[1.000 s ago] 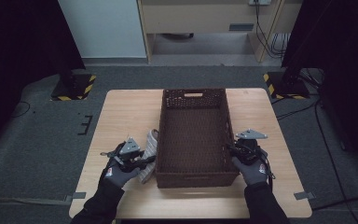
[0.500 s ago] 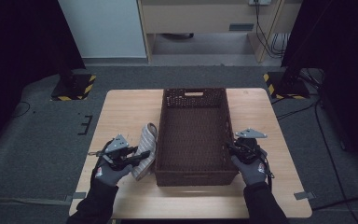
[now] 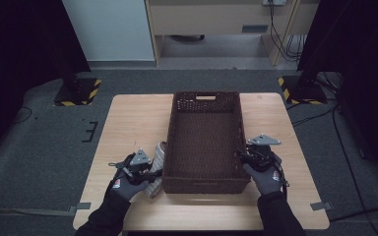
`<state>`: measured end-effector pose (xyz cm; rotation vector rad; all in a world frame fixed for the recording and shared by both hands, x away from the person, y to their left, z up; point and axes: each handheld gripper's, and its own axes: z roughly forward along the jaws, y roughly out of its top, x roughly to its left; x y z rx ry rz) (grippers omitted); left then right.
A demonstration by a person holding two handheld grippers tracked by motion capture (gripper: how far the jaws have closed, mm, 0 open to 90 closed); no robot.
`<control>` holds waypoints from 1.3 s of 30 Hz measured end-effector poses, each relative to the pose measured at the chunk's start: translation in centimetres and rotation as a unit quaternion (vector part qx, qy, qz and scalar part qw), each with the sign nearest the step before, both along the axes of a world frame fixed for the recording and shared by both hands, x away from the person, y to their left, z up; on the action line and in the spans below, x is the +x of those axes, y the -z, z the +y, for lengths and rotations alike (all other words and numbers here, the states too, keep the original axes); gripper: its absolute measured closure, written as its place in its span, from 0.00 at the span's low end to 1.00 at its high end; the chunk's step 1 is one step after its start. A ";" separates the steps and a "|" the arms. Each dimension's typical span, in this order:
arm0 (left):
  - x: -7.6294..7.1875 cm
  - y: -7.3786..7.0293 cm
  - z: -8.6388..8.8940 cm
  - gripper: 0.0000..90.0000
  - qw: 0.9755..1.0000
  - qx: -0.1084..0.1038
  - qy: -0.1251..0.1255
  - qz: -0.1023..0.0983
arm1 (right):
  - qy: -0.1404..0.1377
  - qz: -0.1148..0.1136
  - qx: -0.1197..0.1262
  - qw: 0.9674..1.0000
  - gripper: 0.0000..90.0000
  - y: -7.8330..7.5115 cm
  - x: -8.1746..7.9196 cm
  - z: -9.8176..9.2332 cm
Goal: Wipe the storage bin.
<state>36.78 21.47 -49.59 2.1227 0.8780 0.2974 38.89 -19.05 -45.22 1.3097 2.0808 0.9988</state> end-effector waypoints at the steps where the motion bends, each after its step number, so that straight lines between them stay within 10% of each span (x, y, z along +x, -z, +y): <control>1: 0.0 0.0 0.1 0.68 1.000 -0.003 -0.003 0.001 | -0.003 -0.001 0.003 1.000 0.62 0.0 0.0 -0.1; 12: -1.7 -4.3 1.9 0.69 0.995 -0.086 -0.010 -0.047 | -0.026 -0.016 0.017 0.999 0.56 -1.0 -1.1 -1.0; 29: -2.1 0.0 0.0 0.69 1.000 -0.008 -0.007 -0.009 | -0.030 0.000 -0.005 1.000 0.69 0.0 -1.2 -0.1; 35: -2.4 -0.9 0.7 0.69 0.999 -0.029 -0.016 -0.013 | -0.012 -0.007 -0.007 1.000 0.75 0.0 -1.2 0.0; 39: -3.4 -3.3 1.9 0.69 0.996 -0.078 -0.016 -0.039 | -0.008 -0.007 -0.007 1.000 0.76 -0.1 -1.2 0.0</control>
